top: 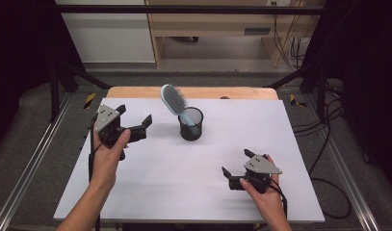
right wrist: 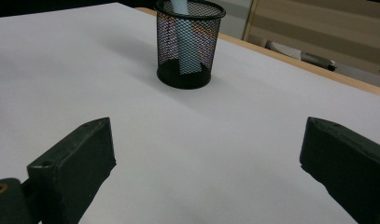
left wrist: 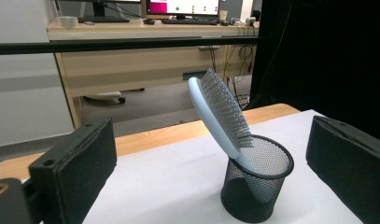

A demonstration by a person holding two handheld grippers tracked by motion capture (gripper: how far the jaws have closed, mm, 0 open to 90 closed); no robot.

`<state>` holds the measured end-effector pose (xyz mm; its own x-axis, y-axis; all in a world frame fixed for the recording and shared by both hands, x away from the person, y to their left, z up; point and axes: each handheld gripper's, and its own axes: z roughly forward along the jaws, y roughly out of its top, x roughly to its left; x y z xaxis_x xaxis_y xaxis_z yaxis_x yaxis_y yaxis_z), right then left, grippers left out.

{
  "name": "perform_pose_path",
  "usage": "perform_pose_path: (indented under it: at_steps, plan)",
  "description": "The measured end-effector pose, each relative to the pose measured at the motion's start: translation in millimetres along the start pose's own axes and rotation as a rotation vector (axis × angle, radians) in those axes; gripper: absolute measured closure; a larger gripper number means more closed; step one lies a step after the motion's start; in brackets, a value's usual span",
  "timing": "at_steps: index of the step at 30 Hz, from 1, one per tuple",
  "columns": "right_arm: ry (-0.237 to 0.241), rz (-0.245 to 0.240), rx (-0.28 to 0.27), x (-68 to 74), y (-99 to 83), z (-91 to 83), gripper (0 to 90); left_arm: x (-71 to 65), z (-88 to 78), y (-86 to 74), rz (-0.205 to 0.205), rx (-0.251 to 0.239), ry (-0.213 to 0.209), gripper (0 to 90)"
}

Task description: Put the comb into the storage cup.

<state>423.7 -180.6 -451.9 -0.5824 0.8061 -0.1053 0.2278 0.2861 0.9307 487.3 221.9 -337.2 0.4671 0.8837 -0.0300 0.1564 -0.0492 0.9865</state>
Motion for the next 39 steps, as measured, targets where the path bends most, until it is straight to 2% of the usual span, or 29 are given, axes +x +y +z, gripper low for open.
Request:
perform_pose_path:
  at_steps: [8, 15, 20, 27, 34, 39]
  plan:
    - [0.0, 0.009, -0.006, -0.7, 0.5, -1.3, 3.6, -0.1, -6.9, 11.1, 0.0, -0.014, -0.002, 1.8]
    - [-0.001, 0.011, -0.015, -1.6, 1.2, -3.3, 3.5, 2.7, -12.9, 18.3, -0.019, -0.025, -0.013, 1.7]
    - [0.001, 0.008, -0.015, -1.0, 1.5, -3.2, 3.4, 3.5, -16.0, 19.4, -0.006, -0.011, -0.014, 1.6]
    - [-0.004, 0.006, -0.02, -1.9, 2.5, -4.7, 3.5, 5.8, -20.9, 20.4, -0.013, -0.012, -0.013, 1.6]
    - [-0.003, 0.003, -0.024, -2.9, 3.0, -6.3, 3.4, 12.8, -28.3, 22.8, -0.022, -0.021, -0.001, 1.6]
    - [0.003, -0.007, -0.015, -1.6, 1.9, -5.9, 3.3, 19.5, -34.9, 23.4, -0.015, -0.022, 0.008, 1.6]
